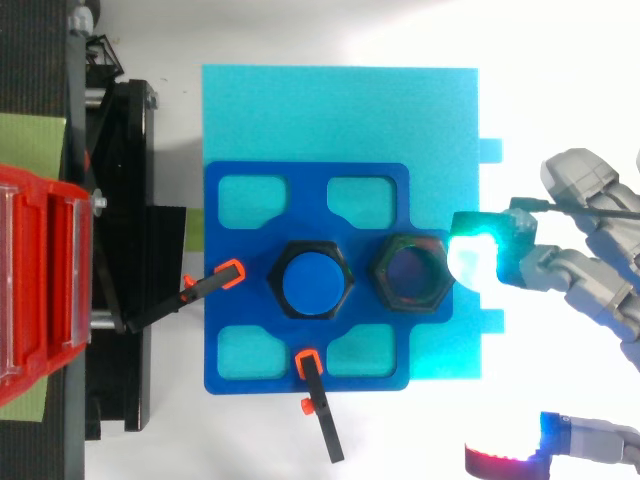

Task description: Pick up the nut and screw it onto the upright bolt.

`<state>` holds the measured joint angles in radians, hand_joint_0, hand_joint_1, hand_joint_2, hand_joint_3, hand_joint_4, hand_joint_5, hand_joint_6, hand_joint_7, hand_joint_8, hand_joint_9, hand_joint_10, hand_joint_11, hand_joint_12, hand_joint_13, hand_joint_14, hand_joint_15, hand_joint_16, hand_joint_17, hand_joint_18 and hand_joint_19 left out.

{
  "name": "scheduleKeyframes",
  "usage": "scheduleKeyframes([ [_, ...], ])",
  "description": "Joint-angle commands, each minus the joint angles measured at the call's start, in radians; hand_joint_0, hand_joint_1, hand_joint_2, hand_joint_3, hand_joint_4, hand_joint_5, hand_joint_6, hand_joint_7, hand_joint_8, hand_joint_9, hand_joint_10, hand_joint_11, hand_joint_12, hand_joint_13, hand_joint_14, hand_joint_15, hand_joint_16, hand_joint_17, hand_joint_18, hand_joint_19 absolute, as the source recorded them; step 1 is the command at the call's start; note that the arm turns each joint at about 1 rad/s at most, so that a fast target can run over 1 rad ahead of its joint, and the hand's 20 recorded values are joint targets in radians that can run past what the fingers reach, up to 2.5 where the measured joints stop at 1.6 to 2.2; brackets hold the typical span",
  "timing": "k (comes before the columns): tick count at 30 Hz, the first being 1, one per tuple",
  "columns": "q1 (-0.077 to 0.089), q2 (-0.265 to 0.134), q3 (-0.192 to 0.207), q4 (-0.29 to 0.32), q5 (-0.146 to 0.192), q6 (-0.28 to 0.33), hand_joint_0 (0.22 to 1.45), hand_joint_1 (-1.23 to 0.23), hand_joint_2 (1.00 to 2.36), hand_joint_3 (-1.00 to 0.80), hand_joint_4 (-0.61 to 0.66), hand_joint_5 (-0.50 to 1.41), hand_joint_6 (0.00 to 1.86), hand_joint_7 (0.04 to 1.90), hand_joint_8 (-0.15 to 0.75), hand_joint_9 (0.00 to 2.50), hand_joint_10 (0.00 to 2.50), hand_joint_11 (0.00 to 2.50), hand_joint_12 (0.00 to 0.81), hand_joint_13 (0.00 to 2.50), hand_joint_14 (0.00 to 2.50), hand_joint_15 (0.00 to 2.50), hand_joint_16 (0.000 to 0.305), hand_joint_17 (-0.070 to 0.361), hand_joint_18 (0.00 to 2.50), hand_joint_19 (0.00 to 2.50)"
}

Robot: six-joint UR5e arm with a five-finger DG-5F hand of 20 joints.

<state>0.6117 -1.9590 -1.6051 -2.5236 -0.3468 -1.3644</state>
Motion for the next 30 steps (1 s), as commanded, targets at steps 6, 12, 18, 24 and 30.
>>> scheduleKeyframes([
  [6,-0.015,-0.001,-0.001,0.002,-0.001,-0.032,0.41,-0.69,1.00,-0.50,0.19,-0.29,0.50,0.75,0.288,0.06,0.00,0.00,0.385,0.06,0.00,0.00,0.051,0.115,0.00,0.00],
  [12,-0.020,-0.001,-0.001,0.003,-0.004,-0.051,0.41,-0.69,1.00,-0.50,0.19,-0.29,0.50,0.74,0.285,0.06,0.00,0.00,0.383,0.07,0.00,0.00,0.051,0.114,0.00,0.00],
  [18,-0.021,-0.001,-0.001,0.012,0.000,-0.096,0.41,-0.68,1.00,-0.50,0.19,-0.29,0.50,0.74,0.285,0.06,0.00,0.00,0.382,0.08,0.00,0.00,0.050,0.113,0.00,0.00],
  [24,-0.021,-0.035,-0.001,0.109,0.002,-0.196,0.42,-0.68,1.00,-0.50,0.19,-0.29,0.50,0.74,0.284,0.06,0.00,0.00,0.381,0.08,0.00,0.00,0.050,0.113,0.00,0.00],
  [30,-0.021,-0.075,0.004,0.172,0.000,-0.191,0.42,-0.64,1.00,-0.50,0.18,-0.30,0.50,0.76,0.272,0.03,0.00,0.00,0.374,0.05,0.00,0.00,0.049,0.110,0.00,0.00],
])
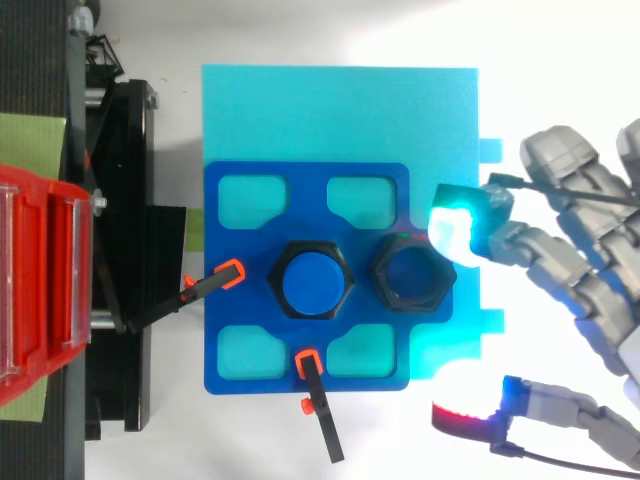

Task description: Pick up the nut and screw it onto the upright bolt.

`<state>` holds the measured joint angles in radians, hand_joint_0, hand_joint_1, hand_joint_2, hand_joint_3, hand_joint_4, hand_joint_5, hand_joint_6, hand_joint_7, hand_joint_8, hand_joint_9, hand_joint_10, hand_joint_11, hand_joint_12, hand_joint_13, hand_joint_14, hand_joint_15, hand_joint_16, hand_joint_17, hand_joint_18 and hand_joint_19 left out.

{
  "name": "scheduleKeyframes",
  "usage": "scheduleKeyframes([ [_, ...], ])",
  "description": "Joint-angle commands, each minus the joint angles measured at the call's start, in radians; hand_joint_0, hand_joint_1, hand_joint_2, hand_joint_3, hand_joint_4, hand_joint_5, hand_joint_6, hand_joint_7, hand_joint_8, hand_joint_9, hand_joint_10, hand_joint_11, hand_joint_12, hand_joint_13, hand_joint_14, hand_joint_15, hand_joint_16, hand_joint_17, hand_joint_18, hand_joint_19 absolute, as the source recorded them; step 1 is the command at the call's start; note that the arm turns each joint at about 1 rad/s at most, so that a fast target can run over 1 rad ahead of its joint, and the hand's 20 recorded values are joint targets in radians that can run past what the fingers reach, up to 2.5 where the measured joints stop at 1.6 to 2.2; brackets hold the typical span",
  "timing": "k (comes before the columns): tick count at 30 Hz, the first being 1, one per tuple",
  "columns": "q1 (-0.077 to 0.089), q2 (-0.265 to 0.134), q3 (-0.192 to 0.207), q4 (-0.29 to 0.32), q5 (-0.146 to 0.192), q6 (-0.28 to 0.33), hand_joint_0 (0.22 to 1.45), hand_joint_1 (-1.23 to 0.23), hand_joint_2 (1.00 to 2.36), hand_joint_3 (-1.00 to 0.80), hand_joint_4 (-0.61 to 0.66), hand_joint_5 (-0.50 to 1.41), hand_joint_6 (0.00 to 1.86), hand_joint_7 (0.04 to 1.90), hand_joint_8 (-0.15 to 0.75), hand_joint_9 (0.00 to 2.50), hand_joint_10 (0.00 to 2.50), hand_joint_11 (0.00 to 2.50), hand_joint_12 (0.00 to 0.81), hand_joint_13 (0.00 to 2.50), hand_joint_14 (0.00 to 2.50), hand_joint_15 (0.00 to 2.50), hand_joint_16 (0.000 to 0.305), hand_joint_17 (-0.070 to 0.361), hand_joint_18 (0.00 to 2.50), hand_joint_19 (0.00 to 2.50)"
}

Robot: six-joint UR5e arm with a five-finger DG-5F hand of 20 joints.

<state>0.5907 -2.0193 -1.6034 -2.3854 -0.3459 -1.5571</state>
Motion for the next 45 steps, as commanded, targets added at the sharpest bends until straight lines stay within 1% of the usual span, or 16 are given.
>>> scheduleKeyframes([
  [1,0.000,-0.015,0.002,0.034,0.001,0.000,0.42,-0.64,1.00,-0.50,0.18,-0.30,0.50,0.76,0.273,0.02,0.00,0.00,0.374,0.04,0.00,0.00,0.049,0.110,0.00,0.00],
  [4,-0.003,-0.018,0.002,0.031,0.001,-0.004,0.42,-0.64,1.00,-0.50,0.18,-0.30,0.50,0.76,0.273,0.02,0.00,0.00,0.374,0.04,0.00,0.00,0.049,0.110,0.00,0.00],
  [6,-0.008,-0.036,0.002,0.035,-0.004,-0.003,0.42,-0.64,1.00,-0.50,0.19,-0.30,0.50,0.76,0.271,0.02,0.00,0.00,0.374,0.05,0.00,0.00,0.049,0.110,0.00,0.00],
  [10,-0.011,-0.039,0.002,0.048,-0.004,-0.003,0.43,-0.63,1.00,-0.50,0.19,-0.30,0.50,0.76,0.269,0.01,0.00,0.00,0.373,0.05,0.00,0.00,0.049,0.109,0.00,0.00],
  [12,-0.018,-0.039,0.002,0.058,-0.004,-0.009,0.43,-0.62,1.00,-0.50,0.18,-0.30,0.50,0.76,0.269,0.00,0.00,0.00,0.374,0.04,0.00,0.00,0.048,0.109,0.00,0.00],
  [16,-0.025,-0.039,0.002,0.058,-0.004,-0.009,0.42,-0.61,1.00,-0.50,0.18,-0.30,0.50,0.76,0.263,0.00,0.00,0.00,0.378,0.00,0.00,0.00,0.050,0.113,0.00,0.00],
  [21,-0.025,-0.039,0.002,0.043,0.002,-0.012,0.41,-0.60,1.00,-0.50,0.16,-0.30,0.50,0.74,0.255,0.00,0.00,0.00,0.386,0.00,0.00,0.00,0.053,0.118,0.00,0.00],
  [25,-0.025,-0.039,0.002,0.043,-0.004,-0.012,0.40,-0.61,1.00,-0.50,0.14,-0.30,0.50,0.71,0.253,0.00,0.00,0.00,0.401,0.00,0.00,0.00,0.056,0.126,0.00,0.00],
  [29,-0.025,-0.039,0.002,0.052,-0.004,-0.035,0.35,-0.60,1.00,-0.50,0.15,-0.30,0.50,0.70,0.271,0.00,0.00,0.00,0.424,0.00,0.00,0.00,0.061,0.138,0.00,0.00],
  [31,-0.025,-0.039,0.002,0.052,-0.005,-0.057,0.31,-0.55,1.00,-0.50,0.16,-0.30,0.50,0.69,0.292,0.00,0.00,0.00,0.446,0.00,0.00,0.00,0.066,0.148,0.00,0.00],
  [32,-0.018,-0.039,0.002,0.051,-0.005,-0.067,0.31,-0.54,1.00,-0.50,0.17,-0.30,0.50,0.69,0.294,0.00,0.00,0.00,0.448,0.00,0.00,0.00,0.066,0.149,0.00,0.00],
  [33,-0.018,-0.039,0.005,0.051,-0.004,-0.074,0.30,-0.54,1.00,-0.50,0.17,-0.30,0.50,0.69,0.297,0.00,0.00,0.00,0.452,0.00,0.00,0.00,0.067,0.151,0.00,0.00],
  [34,-0.017,-0.039,0.023,0.041,-0.001,-0.098,0.30,-0.53,1.00,-0.50,0.17,-0.30,0.50,0.68,0.301,0.00,0.00,0.00,0.458,0.00,0.00,0.00,0.068,0.154,0.00,0.00],
  [40,-0.015,-0.039,0.040,0.026,-0.001,-0.113,0.30,-0.57,1.00,-0.50,0.16,-0.30,0.50,0.69,0.300,0.00,0.00,0.00,0.456,0.00,0.00,0.00,0.068,0.154,0.00,0.00],
  [42,-0.023,-0.039,0.040,0.022,-0.004,-0.118,0.30,-0.59,1.00,-0.50,0.17,-0.30,0.50,0.68,0.300,0.00,0.00,0.00,0.457,0.00,0.00,0.00,0.069,0.155,0.00,0.00],
  [45,-0.028,-0.039,0.043,0.012,-0.008,-0.124,0.31,-0.62,1.00,-0.50,0.16,-0.30,0.50,0.68,0.296,0.00,0.00,0.00,0.454,0.00,0.00,0.00,0.069,0.154,0.00,0.00],
])
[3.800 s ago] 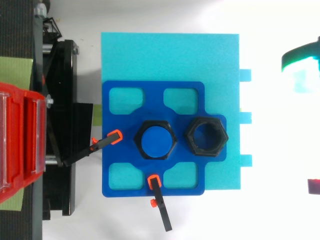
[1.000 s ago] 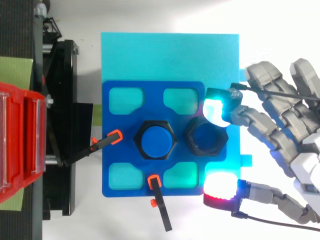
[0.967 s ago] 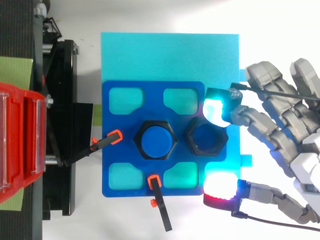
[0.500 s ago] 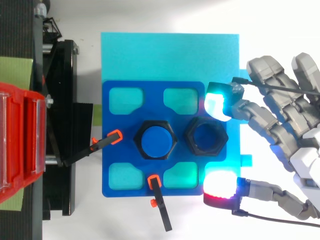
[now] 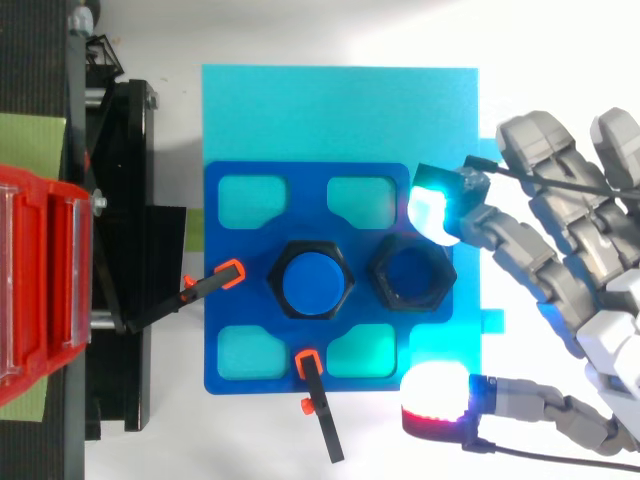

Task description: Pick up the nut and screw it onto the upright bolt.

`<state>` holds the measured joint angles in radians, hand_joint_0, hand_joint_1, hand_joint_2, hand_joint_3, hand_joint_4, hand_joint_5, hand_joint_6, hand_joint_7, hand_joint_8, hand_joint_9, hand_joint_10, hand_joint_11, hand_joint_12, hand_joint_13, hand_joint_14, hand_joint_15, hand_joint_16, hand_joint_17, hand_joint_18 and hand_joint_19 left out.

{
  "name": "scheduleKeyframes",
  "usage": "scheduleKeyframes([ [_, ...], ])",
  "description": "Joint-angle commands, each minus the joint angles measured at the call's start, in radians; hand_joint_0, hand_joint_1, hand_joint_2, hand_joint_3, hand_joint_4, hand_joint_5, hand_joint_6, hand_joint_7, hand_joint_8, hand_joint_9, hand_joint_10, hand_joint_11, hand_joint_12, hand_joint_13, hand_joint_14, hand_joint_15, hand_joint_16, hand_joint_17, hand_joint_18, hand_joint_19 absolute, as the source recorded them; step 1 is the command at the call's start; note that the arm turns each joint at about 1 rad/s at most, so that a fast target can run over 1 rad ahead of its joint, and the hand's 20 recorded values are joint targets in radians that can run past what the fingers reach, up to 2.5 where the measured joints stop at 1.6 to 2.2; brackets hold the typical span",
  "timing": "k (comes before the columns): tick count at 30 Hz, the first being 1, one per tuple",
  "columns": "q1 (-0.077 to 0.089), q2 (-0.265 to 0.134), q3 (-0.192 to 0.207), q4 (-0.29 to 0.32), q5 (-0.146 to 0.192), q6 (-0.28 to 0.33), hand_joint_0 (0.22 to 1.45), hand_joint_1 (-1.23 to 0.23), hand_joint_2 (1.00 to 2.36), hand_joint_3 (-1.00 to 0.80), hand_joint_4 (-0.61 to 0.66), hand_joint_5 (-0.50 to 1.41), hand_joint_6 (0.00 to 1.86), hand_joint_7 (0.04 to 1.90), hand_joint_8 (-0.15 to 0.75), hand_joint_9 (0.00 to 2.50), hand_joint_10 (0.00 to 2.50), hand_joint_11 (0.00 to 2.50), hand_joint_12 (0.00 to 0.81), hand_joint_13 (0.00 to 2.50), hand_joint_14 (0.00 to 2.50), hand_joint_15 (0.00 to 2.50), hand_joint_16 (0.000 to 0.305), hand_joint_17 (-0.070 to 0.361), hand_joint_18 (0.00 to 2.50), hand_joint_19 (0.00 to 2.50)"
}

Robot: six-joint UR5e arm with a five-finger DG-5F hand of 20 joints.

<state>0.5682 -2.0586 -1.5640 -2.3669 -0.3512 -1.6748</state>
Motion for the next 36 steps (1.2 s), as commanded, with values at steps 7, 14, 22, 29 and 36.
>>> scheduleKeyframes([
  [7,-0.011,-0.018,0.004,0.000,-0.011,0.001,0.32,-0.63,1.00,-0.50,0.17,-0.30,0.50,0.68,0.292,0.00,0.00,0.00,0.449,0.00,0.00,0.00,0.067,0.152,0.00,0.00],
  [14,-0.013,-0.018,0.004,-0.028,-0.011,0.010,0.33,-0.63,1.00,-0.50,0.18,-0.30,0.50,0.69,0.293,0.00,0.00,0.00,0.449,0.00,0.00,0.00,0.067,0.151,0.00,0.00],
  [22,-0.016,-0.020,0.004,0.005,-0.015,-0.010,0.34,-0.62,1.00,-0.50,0.19,-0.30,0.50,0.69,0.294,0.00,0.00,0.00,0.445,0.00,0.00,0.00,0.066,0.148,0.00,0.00],
  [29,-0.018,-0.018,0.004,0.005,-0.012,-0.020,0.34,-0.61,1.00,-0.50,0.19,-0.30,0.50,0.69,0.297,0.00,0.00,0.00,0.444,0.00,0.00,0.00,0.066,0.148,0.00,0.00],
  [36,-0.021,-0.018,0.004,0.003,-0.015,-0.020,0.34,-0.61,1.00,-0.50,0.19,-0.30,0.50,0.69,0.297,0.00,0.00,0.00,0.444,0.00,0.00,0.00,0.065,0.147,0.00,0.00],
])
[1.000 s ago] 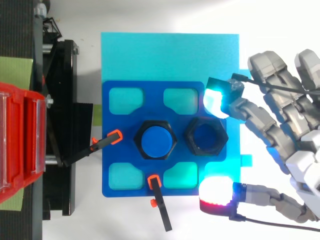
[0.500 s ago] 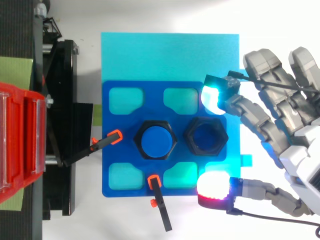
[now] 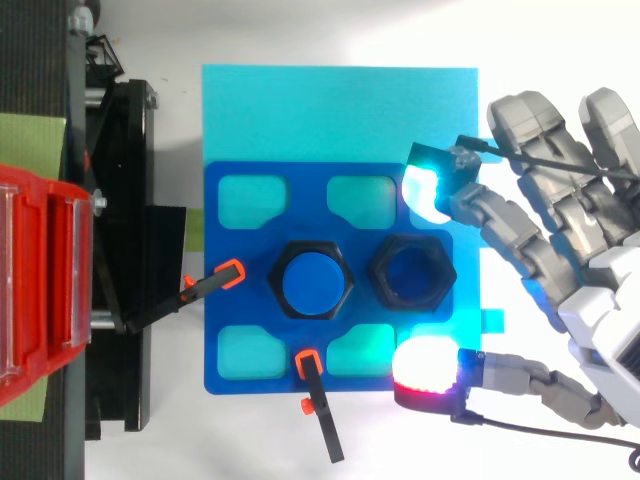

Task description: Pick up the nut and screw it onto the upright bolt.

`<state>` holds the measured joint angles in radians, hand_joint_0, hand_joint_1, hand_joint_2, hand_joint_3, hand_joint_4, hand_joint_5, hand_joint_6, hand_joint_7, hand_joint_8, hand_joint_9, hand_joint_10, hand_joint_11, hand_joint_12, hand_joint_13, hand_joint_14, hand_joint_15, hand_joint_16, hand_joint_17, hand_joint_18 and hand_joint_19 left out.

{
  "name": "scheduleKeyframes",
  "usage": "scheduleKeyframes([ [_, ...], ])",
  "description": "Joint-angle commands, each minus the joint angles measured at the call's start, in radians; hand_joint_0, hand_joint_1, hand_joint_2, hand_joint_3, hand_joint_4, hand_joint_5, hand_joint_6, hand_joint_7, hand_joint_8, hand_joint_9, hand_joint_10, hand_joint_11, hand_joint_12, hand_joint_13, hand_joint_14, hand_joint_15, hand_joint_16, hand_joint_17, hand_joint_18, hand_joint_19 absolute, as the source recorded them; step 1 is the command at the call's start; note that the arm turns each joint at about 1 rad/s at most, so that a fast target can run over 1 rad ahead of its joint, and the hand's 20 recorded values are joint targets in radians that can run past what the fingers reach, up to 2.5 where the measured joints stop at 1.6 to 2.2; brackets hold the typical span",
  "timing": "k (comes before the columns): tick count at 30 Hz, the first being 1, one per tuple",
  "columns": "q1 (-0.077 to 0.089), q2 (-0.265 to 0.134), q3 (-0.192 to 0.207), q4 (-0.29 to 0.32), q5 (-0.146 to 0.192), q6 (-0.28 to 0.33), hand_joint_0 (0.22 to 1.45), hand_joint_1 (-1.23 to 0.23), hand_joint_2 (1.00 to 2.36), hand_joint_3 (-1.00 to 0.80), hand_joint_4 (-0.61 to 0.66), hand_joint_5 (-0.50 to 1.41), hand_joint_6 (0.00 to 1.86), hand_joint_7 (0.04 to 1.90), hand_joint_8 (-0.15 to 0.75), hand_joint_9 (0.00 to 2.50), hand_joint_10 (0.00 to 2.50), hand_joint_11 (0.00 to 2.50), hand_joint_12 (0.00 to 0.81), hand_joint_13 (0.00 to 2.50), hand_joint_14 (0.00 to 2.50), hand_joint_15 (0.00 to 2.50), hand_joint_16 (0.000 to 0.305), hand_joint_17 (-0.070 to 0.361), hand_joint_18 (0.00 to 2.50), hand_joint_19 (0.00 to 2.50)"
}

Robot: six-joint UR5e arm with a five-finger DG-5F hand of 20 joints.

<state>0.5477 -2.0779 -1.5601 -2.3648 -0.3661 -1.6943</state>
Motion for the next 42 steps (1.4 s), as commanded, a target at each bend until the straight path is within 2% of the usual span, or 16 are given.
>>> scheduleKeyframes([
  [1,0.000,-0.001,0.000,0.003,-0.001,-0.001,0.34,-0.61,1.00,-0.50,0.19,-0.30,0.50,0.69,0.297,0.00,0.00,0.00,0.444,0.00,0.00,0.00,0.065,0.147,0.00,0.00],
  [8,0.005,-0.001,0.000,0.004,0.004,-0.001,0.34,-0.60,1.00,-0.50,0.20,-0.30,0.50,0.69,0.299,0.00,0.00,0.00,0.444,0.00,0.00,0.00,0.066,0.148,0.00,0.00],
  [10,0.008,0.001,0.000,-0.002,0.021,0.007,0.34,-0.60,1.00,-0.50,0.20,-0.30,0.50,0.69,0.300,0.00,0.00,0.00,0.443,0.00,0.00,0.00,0.065,0.147,0.00,0.00],
  [18,0.015,0.001,0.000,-0.001,0.049,0.035,0.35,-0.59,1.00,-0.50,0.20,-0.30,0.50,0.69,0.300,0.00,0.00,0.00,0.442,0.00,0.00,0.00,0.065,0.146,0.00,0.00],
  [23,0.018,0.001,0.000,0.001,0.052,0.041,0.35,-0.59,1.00,-0.50,0.20,-0.30,0.50,0.70,0.302,0.00,0.00,0.00,0.442,0.00,0.00,0.00,0.065,0.146,0.00,0.00],
  [31,0.006,-0.001,0.000,-0.039,0.033,0.071,0.35,-0.59,1.00,-0.50,0.20,-0.30,0.50,0.70,0.302,0.00,0.00,0.00,0.438,0.00,0.00,0.00,0.064,0.144,0.00,0.00],
  [37,0.006,-0.001,0.000,-0.042,0.032,0.074,0.36,-0.58,1.00,-0.50,0.20,-0.30,0.50,0.70,0.304,0.00,0.00,0.00,0.435,0.01,0.00,0.00,0.063,0.143,0.00,0.00],
  [42,0.006,-0.001,0.000,-0.056,0.016,0.094,0.36,-0.58,1.00,-0.50,0.20,-0.30,0.50,0.70,0.305,0.00,0.00,0.00,0.435,0.02,0.00,0.00,0.063,0.142,0.00,0.00],
])
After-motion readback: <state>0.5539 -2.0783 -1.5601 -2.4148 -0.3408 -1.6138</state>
